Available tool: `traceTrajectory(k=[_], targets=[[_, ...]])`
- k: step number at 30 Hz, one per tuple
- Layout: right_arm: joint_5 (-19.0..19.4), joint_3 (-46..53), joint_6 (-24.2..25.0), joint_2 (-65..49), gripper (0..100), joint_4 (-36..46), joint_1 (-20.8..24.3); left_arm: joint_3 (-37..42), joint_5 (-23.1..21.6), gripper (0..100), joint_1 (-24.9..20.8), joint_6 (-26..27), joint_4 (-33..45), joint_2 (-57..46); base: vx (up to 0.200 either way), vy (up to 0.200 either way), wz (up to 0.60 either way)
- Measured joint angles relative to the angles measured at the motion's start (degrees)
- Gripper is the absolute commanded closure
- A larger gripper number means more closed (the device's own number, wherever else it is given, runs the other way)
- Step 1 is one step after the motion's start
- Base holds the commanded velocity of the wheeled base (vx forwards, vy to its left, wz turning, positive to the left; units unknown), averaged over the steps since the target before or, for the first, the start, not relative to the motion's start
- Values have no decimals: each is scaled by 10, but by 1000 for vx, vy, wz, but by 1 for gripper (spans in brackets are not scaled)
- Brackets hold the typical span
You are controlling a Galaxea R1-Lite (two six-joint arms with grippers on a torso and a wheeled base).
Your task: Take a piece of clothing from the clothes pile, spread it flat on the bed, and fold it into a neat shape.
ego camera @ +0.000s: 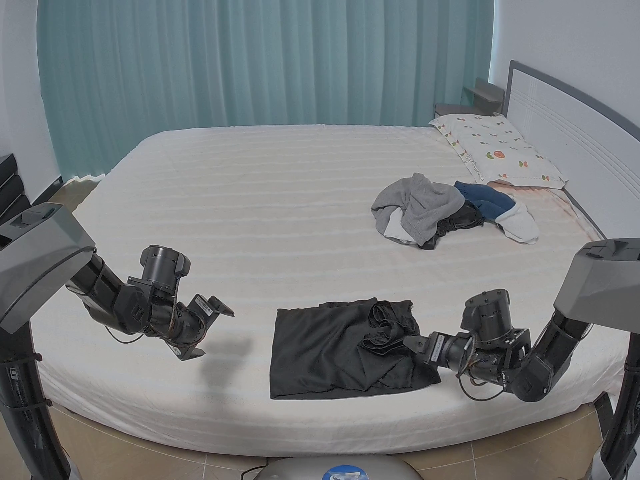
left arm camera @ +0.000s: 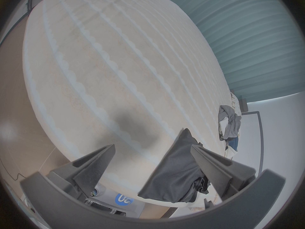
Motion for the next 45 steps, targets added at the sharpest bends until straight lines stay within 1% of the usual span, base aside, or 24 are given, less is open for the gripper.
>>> traceTrajectory(k=[1, 5, 10, 14, 20, 28, 31, 35, 38, 40, 45], targets=[[-8, -18, 0, -3, 0, 20, 10, 0, 1, 0, 0, 0, 0, 0, 0, 0, 0], [-26, -63, 5, 0, 0, 51, 38, 0, 2, 0, -1, 1, 0, 1, 0, 0, 0], [-43, -101, 19, 28, 0, 75, 56, 0, 2, 0, -1, 2, 0, 3, 0, 0, 0], [-54, -126, 41, 47, 0, 108, 60, 0, 2, 0, -1, 2, 0, 3, 0, 0, 0], [-59, -145, 61, 48, 0, 157, 61, 0, 3, 0, -1, 2, -1, 4, 0, 0, 0], [-70, -146, 64, 21, 0, 171, 55, 0, 3, 0, -1, 2, -1, 4, 0, 0, 0], [-75, -157, 58, 11, 0, 181, 54, 0, 4, 0, -1, 2, -1, 4, 0, 0, 0], [-72, -175, 50, 7, 0, 190, 51, 0, 4, 0, -1, 2, -1, 4, 0, 0, 0], [-61, -203, 50, 8, 0, 201, 48, 0, 4, 0, -1, 2, -1, 4, 0, 0, 0], [-48, -226, 54, 14, 0, 204, 47, 0, 4, 0, -1, 2, -1, 4, 0, 0, 0], [-29, -267, 71, 47, 0, 208, 50, 0, 4, 0, -1, 2, -1, 4, 0, 0, 0]])
